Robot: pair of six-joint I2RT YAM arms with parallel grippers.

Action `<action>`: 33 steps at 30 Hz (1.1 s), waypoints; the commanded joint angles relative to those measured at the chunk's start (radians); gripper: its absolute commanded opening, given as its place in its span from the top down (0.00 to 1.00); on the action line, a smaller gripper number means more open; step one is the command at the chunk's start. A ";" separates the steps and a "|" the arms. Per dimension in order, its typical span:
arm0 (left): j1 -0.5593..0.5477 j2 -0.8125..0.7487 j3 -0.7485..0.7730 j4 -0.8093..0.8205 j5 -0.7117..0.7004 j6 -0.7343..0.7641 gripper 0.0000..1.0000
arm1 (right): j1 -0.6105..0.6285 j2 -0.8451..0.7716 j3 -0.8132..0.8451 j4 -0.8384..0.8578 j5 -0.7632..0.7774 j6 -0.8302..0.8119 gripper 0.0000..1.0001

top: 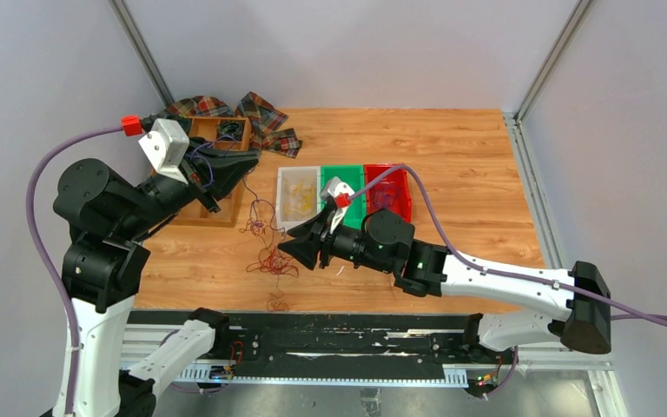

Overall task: Untangle the cables
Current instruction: Untie the cable.

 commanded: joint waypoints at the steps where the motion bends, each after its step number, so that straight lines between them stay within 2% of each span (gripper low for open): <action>1: -0.004 -0.010 0.020 0.043 -0.070 -0.016 0.99 | 0.041 0.019 0.009 0.095 -0.051 0.031 0.60; 8: -0.003 -0.012 -0.003 0.074 -0.134 -0.048 0.99 | 0.066 0.062 -0.003 0.146 0.091 0.025 0.60; 12: -0.004 -0.012 -0.020 0.089 -0.162 -0.063 0.99 | 0.070 0.132 0.035 0.163 0.119 0.041 0.58; 17: -0.003 -0.006 -0.029 0.100 -0.174 -0.093 0.99 | 0.074 0.216 0.054 0.227 0.246 0.062 0.56; 25: -0.004 -0.011 -0.032 0.093 -0.172 -0.093 0.99 | 0.038 0.302 0.076 0.367 0.267 0.128 0.54; 33: -0.004 -0.012 -0.035 0.088 -0.170 -0.094 0.99 | 0.021 0.337 0.085 0.476 0.229 0.124 0.53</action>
